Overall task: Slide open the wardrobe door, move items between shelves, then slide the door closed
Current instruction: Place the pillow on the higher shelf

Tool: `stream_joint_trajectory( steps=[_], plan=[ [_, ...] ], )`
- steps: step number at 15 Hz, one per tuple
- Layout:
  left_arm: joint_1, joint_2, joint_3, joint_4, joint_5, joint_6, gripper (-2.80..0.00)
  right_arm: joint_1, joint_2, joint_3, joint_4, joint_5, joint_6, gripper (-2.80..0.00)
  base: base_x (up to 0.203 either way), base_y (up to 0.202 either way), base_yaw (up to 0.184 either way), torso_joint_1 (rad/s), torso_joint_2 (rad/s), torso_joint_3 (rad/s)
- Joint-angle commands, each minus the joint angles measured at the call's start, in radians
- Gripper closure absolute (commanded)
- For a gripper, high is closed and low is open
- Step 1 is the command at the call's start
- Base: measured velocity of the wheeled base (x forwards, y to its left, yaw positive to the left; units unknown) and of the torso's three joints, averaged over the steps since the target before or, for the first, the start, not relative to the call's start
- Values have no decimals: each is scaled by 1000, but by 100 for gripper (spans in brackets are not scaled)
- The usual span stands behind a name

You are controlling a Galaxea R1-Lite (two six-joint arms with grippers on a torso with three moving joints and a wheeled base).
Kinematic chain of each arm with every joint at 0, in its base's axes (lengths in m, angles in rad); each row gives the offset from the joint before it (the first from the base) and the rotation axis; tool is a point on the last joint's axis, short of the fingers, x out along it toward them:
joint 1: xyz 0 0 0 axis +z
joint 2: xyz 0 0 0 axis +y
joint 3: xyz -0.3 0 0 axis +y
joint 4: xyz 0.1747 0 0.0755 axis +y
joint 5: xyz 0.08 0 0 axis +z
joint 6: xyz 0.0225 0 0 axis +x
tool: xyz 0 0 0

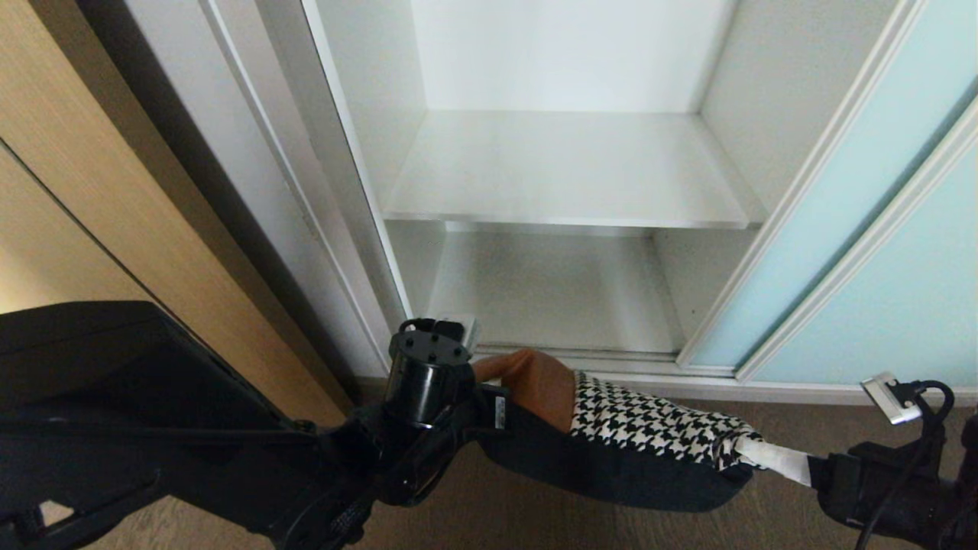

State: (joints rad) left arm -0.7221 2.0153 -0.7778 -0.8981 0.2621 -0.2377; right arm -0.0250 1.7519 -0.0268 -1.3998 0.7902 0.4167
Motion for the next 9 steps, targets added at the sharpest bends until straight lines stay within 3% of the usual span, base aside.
stream_joint_trajectory(
  steps=[1,9],
  plan=[
    [0,-4,3,-5,2,-2,0,4,12,-3,-10,3,1,0,0,0,0,1,-2,197],
    [-7,-7,19,-8,2,0,0,3,3,-4,-10,3,4,0,0,0,0,3,3,203]
  ],
)
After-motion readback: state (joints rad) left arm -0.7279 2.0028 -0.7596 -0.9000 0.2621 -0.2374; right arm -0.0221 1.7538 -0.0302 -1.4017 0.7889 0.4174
